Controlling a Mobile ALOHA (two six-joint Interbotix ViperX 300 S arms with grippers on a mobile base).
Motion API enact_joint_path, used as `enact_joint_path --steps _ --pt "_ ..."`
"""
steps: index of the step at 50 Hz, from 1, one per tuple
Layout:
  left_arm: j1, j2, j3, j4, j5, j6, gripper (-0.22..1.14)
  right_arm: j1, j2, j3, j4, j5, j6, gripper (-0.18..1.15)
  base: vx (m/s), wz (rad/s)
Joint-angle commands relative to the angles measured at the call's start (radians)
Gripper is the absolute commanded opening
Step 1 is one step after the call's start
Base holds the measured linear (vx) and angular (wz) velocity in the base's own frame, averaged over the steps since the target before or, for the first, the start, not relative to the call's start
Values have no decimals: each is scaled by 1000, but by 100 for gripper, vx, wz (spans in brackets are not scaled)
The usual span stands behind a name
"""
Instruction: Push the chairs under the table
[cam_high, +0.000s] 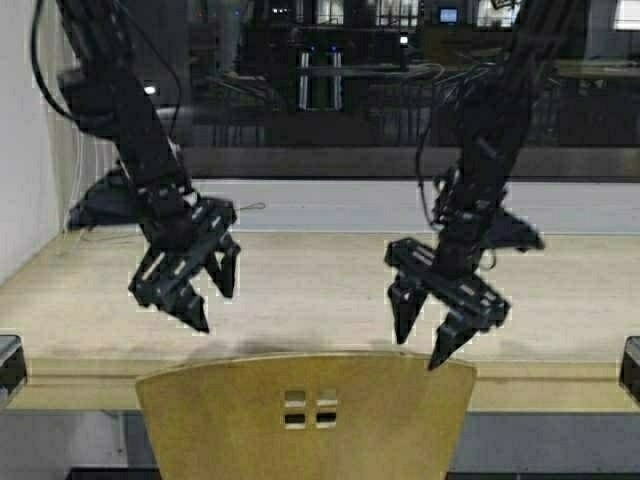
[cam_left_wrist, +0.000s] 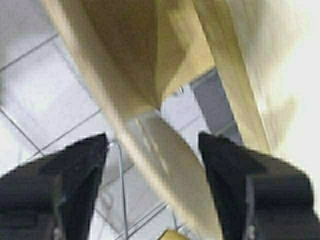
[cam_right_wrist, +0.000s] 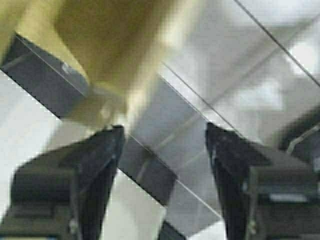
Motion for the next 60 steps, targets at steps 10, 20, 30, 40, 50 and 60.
enact_joint_path --steps 10,20,30,40,50,60 --pt "25 -238 175 181 -78 241 90 -6 -244 110 -212 -32 -6 87 -5 1" --pt "72 -436 198 275 9 557 90 -40 -405 87 -537 -38 -5 87 -13 13" --pt "72 -595 167 299 210 813 89 -55 -594 149 -893 -40 -2 86 -13 22" --pt "71 -721 213 322 225 930 89 -55 -698 195 -982 -48 -3 86 -11 32" --pt "74 -873 314 347 249 933 89 -55 -738 206 -991 -48 -5 86 -14 35" --pt "118 -1017 368 402 244 928 89 -43 -778 206 -992 -46 -5 86 -22 30"
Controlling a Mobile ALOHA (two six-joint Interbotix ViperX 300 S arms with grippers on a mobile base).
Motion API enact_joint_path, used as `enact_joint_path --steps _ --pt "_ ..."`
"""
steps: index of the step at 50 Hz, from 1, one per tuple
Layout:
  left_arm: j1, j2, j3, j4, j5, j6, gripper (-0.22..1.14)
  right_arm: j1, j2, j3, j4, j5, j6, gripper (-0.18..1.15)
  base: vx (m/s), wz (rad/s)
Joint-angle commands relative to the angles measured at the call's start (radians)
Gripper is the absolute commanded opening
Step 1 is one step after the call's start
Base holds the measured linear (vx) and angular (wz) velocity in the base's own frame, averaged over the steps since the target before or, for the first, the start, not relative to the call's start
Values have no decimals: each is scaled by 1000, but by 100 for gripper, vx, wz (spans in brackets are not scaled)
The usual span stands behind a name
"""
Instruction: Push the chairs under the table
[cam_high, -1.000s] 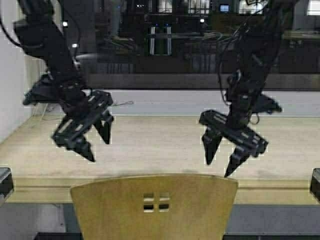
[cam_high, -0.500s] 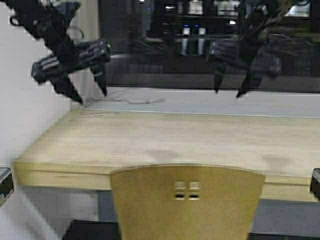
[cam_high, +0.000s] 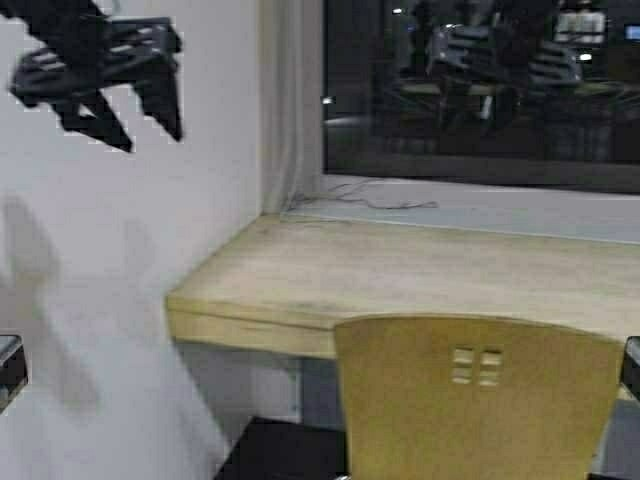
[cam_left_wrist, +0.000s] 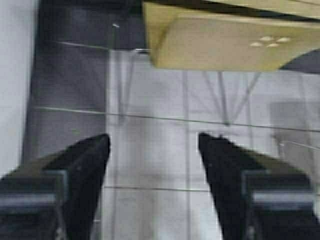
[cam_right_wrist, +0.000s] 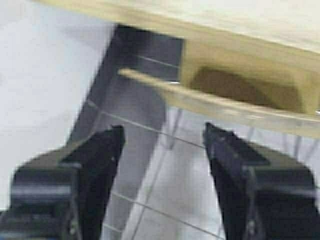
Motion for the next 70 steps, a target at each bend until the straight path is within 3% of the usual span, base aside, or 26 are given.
enact_joint_path --steps 1,12,70 --pt "17 -92 -6 21 -2 3 89 2 -46 -9 -3 -5 -2 86 -24 23" --pt "25 -161 -8 124 51 9 89 20 -60 -20 -2 8 -2 86 -25 19" --pt "34 -137 -6 138 -44 14 89 31 -38 -40 0 -25 -3 86 -30 19"
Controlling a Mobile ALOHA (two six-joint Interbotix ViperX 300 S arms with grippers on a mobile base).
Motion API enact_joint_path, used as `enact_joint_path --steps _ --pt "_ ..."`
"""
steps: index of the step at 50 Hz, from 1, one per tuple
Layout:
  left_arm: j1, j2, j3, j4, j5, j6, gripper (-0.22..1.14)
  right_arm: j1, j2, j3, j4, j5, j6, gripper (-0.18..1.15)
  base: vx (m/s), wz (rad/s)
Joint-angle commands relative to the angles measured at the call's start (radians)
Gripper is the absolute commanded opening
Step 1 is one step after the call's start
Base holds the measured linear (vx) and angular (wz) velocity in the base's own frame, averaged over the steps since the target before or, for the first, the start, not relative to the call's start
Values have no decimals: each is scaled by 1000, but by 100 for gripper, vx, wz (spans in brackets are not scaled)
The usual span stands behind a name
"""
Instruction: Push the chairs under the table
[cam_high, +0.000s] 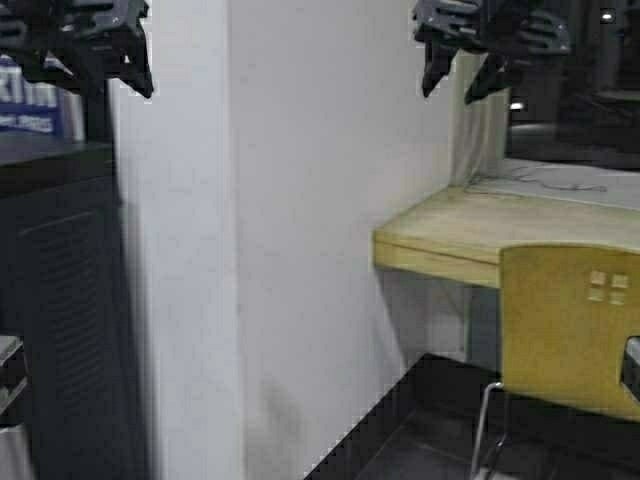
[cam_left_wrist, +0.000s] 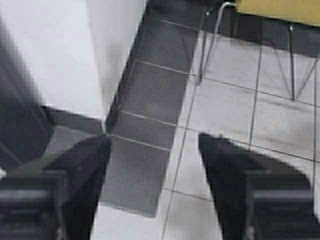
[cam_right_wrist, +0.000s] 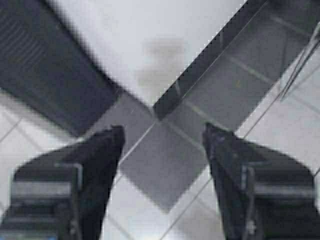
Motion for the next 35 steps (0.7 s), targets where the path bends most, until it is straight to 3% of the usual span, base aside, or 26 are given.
enact_joint_path --steps 1,35 --pt "8 2 -25 3 -14 0 89 -3 -8 -17 0 -5 -2 86 -37 19" --pt "8 9 -34 -3 -8 -20 89 -5 58 -49 -3 -5 -3 86 -36 6"
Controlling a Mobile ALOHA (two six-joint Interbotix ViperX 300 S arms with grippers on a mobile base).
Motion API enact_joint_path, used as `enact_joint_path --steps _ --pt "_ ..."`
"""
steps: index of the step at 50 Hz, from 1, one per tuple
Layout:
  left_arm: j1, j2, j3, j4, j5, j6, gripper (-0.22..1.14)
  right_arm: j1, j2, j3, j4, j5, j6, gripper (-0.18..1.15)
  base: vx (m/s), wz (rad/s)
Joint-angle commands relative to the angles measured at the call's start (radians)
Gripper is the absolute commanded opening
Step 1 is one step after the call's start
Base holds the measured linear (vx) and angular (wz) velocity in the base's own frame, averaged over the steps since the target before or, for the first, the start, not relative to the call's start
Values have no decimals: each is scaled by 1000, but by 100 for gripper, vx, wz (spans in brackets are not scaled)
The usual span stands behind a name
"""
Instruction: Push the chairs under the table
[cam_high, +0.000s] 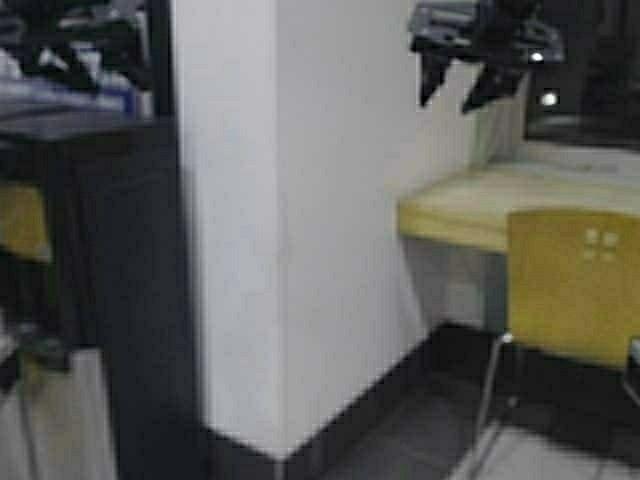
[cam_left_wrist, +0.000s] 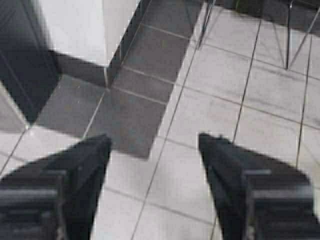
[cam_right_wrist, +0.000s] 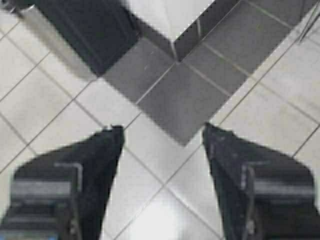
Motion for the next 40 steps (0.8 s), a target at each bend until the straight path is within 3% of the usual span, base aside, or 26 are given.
enact_joint_path --steps 1,20,40 --pt "2 2 -28 -3 -3 -2 89 2 6 -21 -2 -5 -3 86 -37 11" --pt "2 12 -32 0 -3 3 89 -3 37 -32 -2 5 -3 86 -35 7" --pt "2 12 -31 3 -2 6 89 2 -5 -29 3 18 -3 86 -28 -23"
